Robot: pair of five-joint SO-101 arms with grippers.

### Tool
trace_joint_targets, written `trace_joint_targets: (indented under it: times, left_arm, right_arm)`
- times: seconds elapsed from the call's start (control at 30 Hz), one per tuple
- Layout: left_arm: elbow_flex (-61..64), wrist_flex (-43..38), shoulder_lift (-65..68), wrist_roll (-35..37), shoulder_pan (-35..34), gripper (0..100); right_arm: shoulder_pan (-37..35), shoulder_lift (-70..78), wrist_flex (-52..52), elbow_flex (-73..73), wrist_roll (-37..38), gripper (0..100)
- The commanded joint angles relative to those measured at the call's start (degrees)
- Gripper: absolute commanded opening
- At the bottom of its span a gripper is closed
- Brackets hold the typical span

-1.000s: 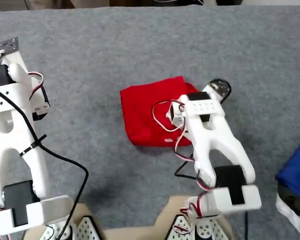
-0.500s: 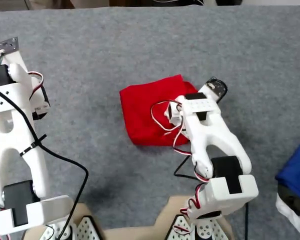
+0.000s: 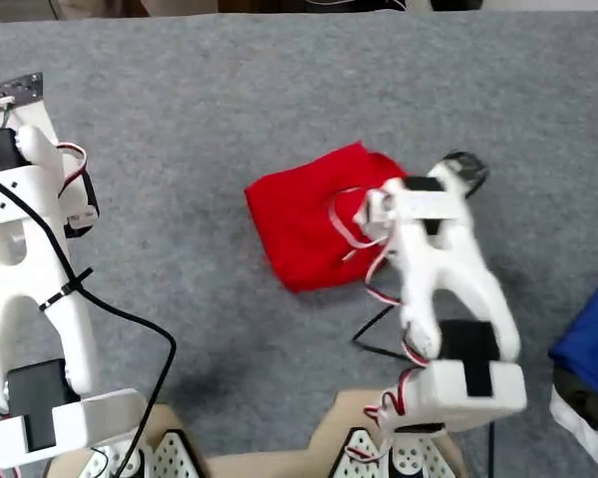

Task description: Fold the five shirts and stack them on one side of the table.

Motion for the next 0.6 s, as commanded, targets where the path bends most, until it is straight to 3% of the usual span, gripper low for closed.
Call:
trace_joint_targets:
  times: [0.0, 0.37, 0.57]
  left_arm:
    - [-4.6, -0.8, -2.7, -0.5, -0.7, 2]
    - [-6.5, -0.8, -2.7, -0.6, -0.6, 2]
    - [-6.5, -0.8, -2.2, -0.6, -0.5, 2]
  right_arm:
    - [9.3, -8.2, 2.9, -6.8, 9.1, 0.5]
    - [40.1, -19.9, 6.5, -20.7, 37.2, 0.5]
    - [55.3, -22.3, 6.9, -20.4, 46.3, 0.5]
